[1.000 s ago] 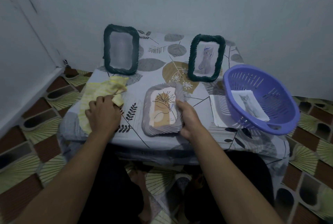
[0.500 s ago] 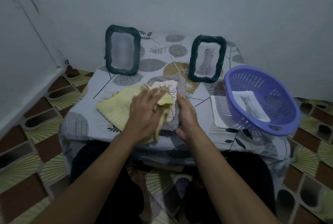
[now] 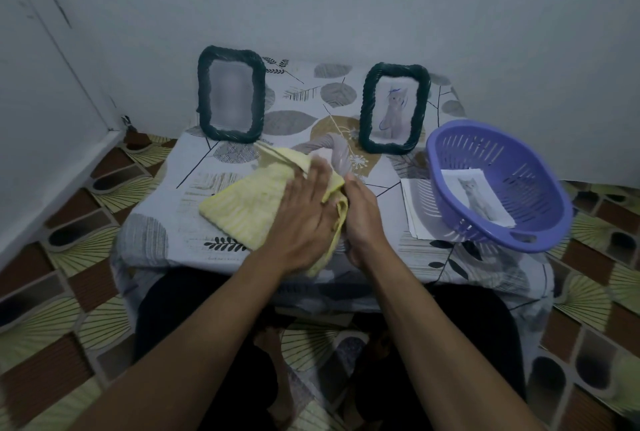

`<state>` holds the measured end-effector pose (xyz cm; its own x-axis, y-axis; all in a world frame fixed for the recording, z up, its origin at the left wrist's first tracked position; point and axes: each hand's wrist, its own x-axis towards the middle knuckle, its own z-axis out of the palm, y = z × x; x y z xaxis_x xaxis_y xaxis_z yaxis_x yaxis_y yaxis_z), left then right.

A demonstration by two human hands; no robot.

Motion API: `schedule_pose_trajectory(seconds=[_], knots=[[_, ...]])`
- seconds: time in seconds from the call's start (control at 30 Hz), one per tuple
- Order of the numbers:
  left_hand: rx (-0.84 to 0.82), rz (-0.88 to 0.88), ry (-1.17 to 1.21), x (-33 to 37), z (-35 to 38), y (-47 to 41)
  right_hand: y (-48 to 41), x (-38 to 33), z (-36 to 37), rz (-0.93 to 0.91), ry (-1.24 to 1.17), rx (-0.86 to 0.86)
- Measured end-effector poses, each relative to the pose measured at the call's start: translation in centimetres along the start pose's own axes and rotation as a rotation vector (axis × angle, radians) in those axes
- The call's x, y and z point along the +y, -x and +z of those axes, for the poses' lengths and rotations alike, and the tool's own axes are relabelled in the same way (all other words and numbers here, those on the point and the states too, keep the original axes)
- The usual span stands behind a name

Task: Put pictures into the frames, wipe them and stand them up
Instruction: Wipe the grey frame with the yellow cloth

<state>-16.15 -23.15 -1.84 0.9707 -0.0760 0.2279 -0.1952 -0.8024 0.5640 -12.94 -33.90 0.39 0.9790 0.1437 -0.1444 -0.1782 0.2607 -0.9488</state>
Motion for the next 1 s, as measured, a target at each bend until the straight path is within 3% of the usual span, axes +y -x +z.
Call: schedule_pose_trajectory(seconds=[0.1,0.17,0.27,0.37,0.47,0.67,0.77,0.87,1.0], knots=[[-0.085,0.238,-0.029,-0.7,0.8,1.8,-0.4,-0.9,-1.2,-0.005,0.022,0.024],[-0.130,0.264,-0.154,-1.6,0.6,1.9,-0.5,-0.9,-1.6,0.015,0.025,0.035],[-0.047,0.082,-0.326,-2.3,-0.5,0.2,-0.3,-0.5,-1.2,0.008,0.048,0.027],[0.085,-0.185,-0.255,-2.2,-2.5,-2.5,0.6,0.3,-0.2,0.013,0.069,-0.035],[0.163,-0.259,-0.167,-0.5,-3.3,-3.9,1.2,0.2,0.7,0.004,0.056,-0.077],[-0.016,0.136,0.025,0.9,-1.3,-0.5,0.4,-2.0,-0.2,-0.015,0.107,0.010],[-0.101,0.242,-0.151,-0.5,-0.2,1.9,-0.3,-2.8,-1.1,-0.017,0.090,0.075],[-0.120,-0.015,-0.310,-2.2,-0.2,1.8,-0.3,-2.6,-1.5,0.002,0.076,0.079],[0.026,-0.317,-0.209,-2.9,-2.7,-1.2,0.6,-1.5,-0.7,0.016,0.091,-0.016]])
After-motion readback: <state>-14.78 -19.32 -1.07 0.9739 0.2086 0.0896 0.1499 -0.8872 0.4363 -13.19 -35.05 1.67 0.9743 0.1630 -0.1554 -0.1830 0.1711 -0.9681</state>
